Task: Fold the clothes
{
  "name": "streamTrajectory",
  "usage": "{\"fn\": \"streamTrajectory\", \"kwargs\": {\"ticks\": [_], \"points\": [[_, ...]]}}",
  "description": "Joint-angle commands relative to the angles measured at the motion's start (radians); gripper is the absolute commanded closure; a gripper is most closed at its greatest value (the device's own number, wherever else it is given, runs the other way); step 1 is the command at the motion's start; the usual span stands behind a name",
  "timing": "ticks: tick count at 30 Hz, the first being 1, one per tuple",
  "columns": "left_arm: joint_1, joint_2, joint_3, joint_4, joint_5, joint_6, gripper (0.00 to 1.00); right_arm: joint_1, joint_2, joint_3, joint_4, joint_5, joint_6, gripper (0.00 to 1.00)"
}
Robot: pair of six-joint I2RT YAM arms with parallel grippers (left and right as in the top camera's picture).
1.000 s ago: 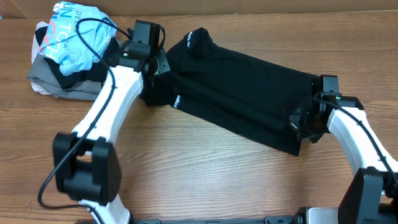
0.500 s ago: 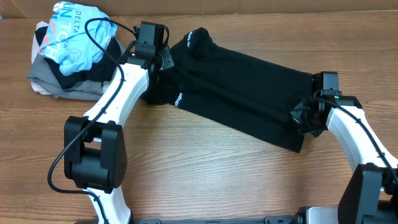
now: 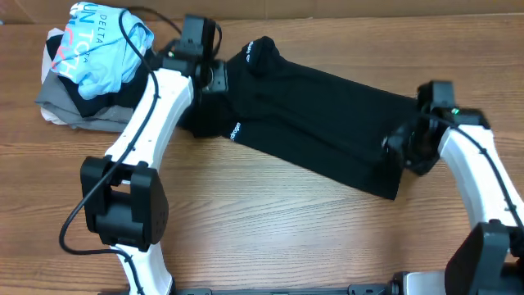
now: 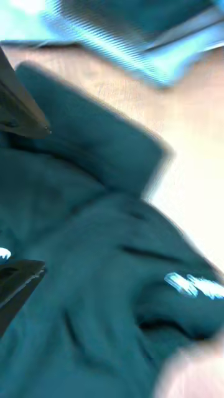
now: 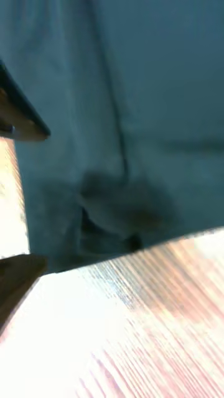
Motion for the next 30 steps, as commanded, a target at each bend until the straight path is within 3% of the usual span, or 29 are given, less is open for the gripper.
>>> {"fn": "streamTrajectory", "kwargs": {"ticks": [1,4,8,12,19,30], "points": [[-0.018,-0.010,0.243,-0.080,0.077,0.167,0.19,-0.005,-0.006,0.268,-0.121,-0.072,-0.100,0.27],[-0.062,0.000,0.322,-0.078,0.042,0.217,0.08,-0.005,-0.006,0.416,-0.192,-0.073,-0.127,0.23],[-0.101,0.055,0.345,0.003,0.027,0.212,0.05,-0.005,-0.006,0.517,-0.224,-0.069,-0.136,0.22],[-0.124,0.211,0.399,0.055,0.059,0.185,0.05,-0.005,-0.002,0.520,-0.237,-0.069,-0.137,0.22],[-0.127,0.467,0.577,-0.029,0.080,0.150,0.04,-0.005,0.001,0.520,-0.247,-0.058,-0.137,0.22],[-0.129,0.580,0.585,0.049,0.118,0.099,0.06,-0.005,0.010,0.518,-0.250,-0.038,-0.136,0.21]]}}
